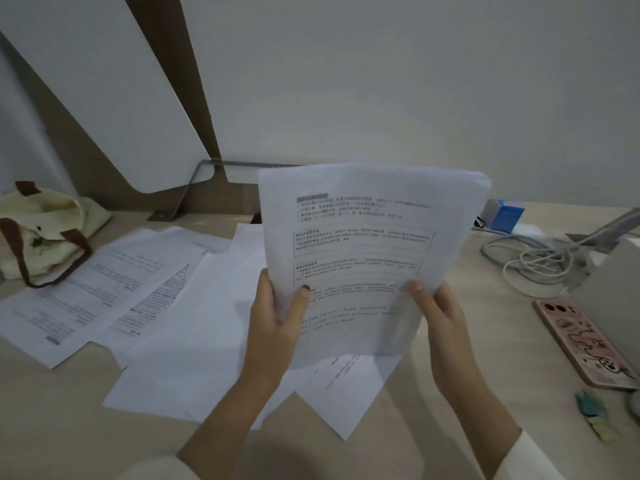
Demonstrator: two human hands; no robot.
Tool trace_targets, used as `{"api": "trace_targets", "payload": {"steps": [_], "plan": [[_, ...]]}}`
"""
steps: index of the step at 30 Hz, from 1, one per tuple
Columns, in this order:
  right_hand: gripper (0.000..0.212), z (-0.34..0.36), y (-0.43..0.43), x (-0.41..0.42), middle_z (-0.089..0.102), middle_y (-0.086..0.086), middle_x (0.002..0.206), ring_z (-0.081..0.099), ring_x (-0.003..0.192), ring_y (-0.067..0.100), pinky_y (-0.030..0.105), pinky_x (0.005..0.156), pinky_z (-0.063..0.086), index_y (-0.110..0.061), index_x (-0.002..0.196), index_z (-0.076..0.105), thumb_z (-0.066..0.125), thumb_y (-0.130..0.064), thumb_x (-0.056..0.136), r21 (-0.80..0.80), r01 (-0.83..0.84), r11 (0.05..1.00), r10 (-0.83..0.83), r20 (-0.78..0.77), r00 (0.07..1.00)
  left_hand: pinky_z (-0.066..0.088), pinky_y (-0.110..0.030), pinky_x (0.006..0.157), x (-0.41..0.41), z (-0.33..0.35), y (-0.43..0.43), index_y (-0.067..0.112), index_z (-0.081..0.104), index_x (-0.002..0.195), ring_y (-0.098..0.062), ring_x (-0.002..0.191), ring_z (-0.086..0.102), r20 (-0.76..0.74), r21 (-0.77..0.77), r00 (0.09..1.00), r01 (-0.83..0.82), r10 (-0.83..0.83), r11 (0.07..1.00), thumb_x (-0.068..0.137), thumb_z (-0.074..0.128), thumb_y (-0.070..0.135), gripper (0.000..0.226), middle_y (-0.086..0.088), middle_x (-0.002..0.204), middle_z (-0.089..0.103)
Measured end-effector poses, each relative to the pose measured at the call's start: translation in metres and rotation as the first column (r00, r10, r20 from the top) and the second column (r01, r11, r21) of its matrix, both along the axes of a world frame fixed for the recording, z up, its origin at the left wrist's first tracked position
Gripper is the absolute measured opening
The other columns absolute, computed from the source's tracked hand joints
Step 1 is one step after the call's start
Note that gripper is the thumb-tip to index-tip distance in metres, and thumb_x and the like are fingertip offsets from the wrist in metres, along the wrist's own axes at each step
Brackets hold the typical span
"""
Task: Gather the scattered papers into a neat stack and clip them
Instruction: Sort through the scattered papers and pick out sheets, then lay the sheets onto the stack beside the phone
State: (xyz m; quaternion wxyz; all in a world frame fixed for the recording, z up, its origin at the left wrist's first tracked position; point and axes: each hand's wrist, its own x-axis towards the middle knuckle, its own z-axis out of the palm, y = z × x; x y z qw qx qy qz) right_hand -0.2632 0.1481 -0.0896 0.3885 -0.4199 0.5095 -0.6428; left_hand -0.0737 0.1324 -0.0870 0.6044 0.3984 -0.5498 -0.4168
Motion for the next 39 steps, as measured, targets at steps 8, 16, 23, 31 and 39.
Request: {"api": "trace_targets", "payload": {"steps": [8,16,23,31,39], "plan": [[0.012,-0.009,0.008,0.001,0.066,-0.009,0.1,0.063,0.087,0.004,0.02,0.072,0.048,-0.024,0.095,0.058,0.048,-0.018,0.094,0.115,0.055,0.992,-0.046,-0.08,0.996,0.052,-0.012,0.067,0.001,-0.009,0.003,0.021,0.049,0.11,0.005,0.091,0.062,0.048,0.083,0.999,0.004,-0.008,0.997,0.087,0.056,0.023,0.024,0.007,0.111,0.061],[0.013,0.006,0.033,-0.061,0.063,-0.005,0.086,0.056,0.073,0.009,0.025,0.057,0.038,-0.015,0.097,0.058,0.046,-0.017,0.094,0.2,0.274,0.941,-0.215,-0.275,0.937,0.05,-0.01,0.07,-0.042,-0.002,-0.003,0.033,0.053,0.097,0.004,0.088,0.06,0.197,0.255,0.965,0.117,-0.17,0.96,0.095,0.047,0.021,0.014,0.018,0.098,0.062],[0.017,-0.019,0.075,-0.115,0.066,0.0,0.084,0.058,0.07,0.011,0.026,0.056,0.039,-0.012,0.098,0.061,0.045,-0.012,0.094,0.35,0.404,0.845,-0.289,-0.337,0.896,0.048,-0.044,0.095,-0.091,-0.031,0.008,0.021,0.06,0.103,-0.024,0.103,0.063,0.249,0.501,0.894,0.21,-0.372,0.84,0.098,0.039,0.024,0.021,-0.007,0.112,0.067],[0.03,-0.061,0.104,-0.139,0.054,-0.006,0.081,0.052,0.069,0.008,0.026,0.053,0.036,-0.01,0.115,0.05,0.044,0.003,0.089,0.447,0.475,0.758,-0.276,-0.44,0.854,0.055,-0.041,0.081,-0.116,-0.069,0.025,0.017,0.051,0.112,-0.016,0.091,0.065,0.563,0.503,0.702,0.128,-0.436,0.855,0.095,0.045,0.032,0.023,0.001,0.108,0.066],[0.037,-0.034,0.095,-0.123,0.049,0.015,0.129,0.048,0.112,0.024,0.034,0.093,0.04,-0.011,0.124,0.053,0.057,-0.006,0.087,0.378,0.402,0.834,-0.045,-0.679,0.732,0.046,-0.028,0.08,-0.083,-0.055,0.016,0.025,0.052,0.116,-0.01,0.094,0.055,0.859,0.149,0.499,-0.023,-0.118,0.989,0.092,0.046,0.039,0.028,0.011,0.101,0.059]]}}
